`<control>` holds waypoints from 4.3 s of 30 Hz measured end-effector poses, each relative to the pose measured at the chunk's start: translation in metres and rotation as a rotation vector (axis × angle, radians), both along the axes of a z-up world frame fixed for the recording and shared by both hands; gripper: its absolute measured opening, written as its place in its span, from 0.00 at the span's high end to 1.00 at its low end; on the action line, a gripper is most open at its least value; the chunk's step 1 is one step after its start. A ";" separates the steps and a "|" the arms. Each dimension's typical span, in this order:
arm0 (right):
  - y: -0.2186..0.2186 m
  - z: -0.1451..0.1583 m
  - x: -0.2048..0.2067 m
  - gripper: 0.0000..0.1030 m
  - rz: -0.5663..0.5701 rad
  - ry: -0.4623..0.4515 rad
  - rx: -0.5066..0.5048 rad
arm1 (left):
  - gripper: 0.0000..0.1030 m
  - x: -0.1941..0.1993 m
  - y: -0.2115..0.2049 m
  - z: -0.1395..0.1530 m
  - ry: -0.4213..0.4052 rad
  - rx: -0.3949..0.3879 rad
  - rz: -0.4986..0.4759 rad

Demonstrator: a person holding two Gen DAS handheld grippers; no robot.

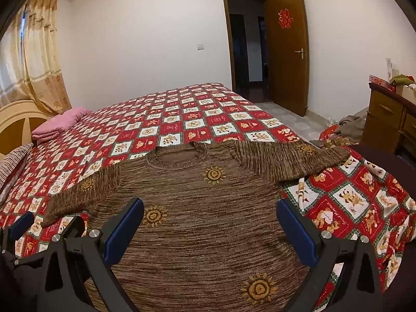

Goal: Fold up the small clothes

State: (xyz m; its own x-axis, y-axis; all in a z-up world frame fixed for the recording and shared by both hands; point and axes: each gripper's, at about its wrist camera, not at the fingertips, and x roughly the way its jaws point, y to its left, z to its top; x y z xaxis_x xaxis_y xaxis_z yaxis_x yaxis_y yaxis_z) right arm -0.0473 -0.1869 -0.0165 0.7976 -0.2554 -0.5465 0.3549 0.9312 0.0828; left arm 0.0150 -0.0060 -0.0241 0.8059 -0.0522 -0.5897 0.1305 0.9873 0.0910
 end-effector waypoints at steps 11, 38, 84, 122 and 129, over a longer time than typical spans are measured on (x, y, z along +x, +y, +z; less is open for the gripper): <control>-0.041 -0.037 0.022 0.02 0.004 0.055 0.109 | 0.00 0.038 -0.014 -0.032 0.042 0.026 -0.046; -0.384 -0.093 0.057 0.51 -0.474 0.027 0.557 | 0.08 0.146 -0.010 -0.111 0.195 -0.020 0.010; -0.094 -0.076 0.159 0.75 0.409 0.107 0.429 | 0.00 0.147 -0.004 -0.116 0.180 -0.087 -0.061; -0.254 -0.084 0.221 0.44 0.142 0.176 0.271 | 0.00 0.147 -0.005 -0.118 0.181 -0.062 -0.059; -0.234 -0.104 0.180 0.38 0.254 0.264 0.391 | 0.00 0.147 -0.005 -0.118 0.180 -0.062 -0.059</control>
